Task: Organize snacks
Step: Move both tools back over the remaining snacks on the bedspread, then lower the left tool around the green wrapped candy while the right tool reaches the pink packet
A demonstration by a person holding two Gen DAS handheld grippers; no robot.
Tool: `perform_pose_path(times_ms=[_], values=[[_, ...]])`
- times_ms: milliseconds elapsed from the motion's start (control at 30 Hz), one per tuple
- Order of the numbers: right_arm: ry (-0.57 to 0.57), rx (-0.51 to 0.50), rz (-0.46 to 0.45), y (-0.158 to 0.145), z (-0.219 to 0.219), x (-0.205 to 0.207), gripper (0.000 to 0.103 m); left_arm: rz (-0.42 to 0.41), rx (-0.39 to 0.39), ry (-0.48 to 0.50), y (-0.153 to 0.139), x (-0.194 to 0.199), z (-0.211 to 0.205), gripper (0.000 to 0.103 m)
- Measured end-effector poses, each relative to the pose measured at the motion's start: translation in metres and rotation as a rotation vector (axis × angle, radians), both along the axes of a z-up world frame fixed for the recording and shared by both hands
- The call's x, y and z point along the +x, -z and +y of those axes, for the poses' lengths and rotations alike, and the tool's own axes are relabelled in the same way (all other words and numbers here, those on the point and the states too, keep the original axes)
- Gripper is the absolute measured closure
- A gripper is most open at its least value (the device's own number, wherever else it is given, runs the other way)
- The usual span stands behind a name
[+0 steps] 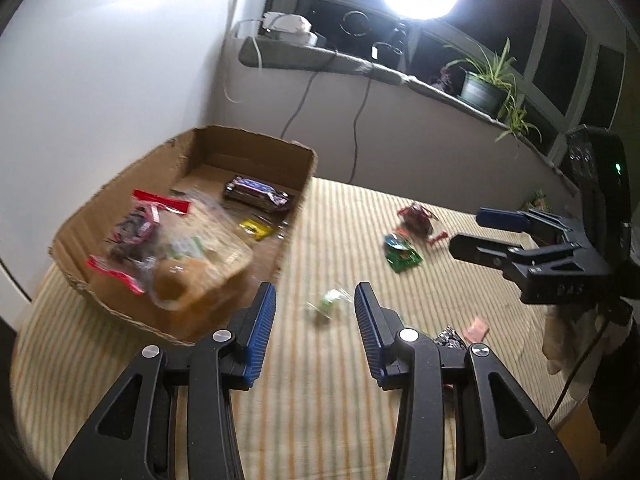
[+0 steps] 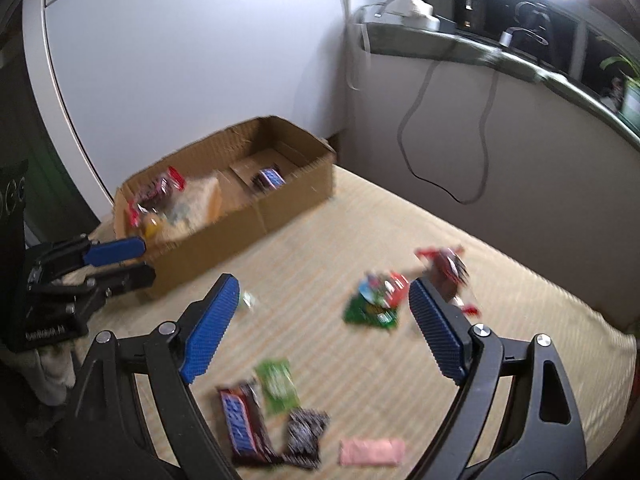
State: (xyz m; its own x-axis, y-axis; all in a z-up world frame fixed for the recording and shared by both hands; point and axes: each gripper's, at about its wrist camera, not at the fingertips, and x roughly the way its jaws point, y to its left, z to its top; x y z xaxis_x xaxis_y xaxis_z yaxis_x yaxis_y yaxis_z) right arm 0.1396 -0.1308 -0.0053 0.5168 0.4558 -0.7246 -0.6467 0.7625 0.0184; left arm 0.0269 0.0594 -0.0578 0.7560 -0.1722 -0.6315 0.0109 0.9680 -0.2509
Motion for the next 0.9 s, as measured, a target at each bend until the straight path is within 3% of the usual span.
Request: perform_pose_path(times_ms=[300,533,900], values=[[0.106,-0.005,0.045,0.030,-0.055,-0.021,0.014,0.044,0.024,0.060,0.013,0.011,-0.029,0.064],[0.125,-0.025,0.095,0.052,-0.079,-0.029,0.014,0.086,0.075,0.085,0.025,0.030,-0.045,0.072],[0.073,-0.051,0.167,0.077,-0.079,-0.030,0.030,0.131,0.193,0.079,0.043,0.056,-0.052,0.072]])
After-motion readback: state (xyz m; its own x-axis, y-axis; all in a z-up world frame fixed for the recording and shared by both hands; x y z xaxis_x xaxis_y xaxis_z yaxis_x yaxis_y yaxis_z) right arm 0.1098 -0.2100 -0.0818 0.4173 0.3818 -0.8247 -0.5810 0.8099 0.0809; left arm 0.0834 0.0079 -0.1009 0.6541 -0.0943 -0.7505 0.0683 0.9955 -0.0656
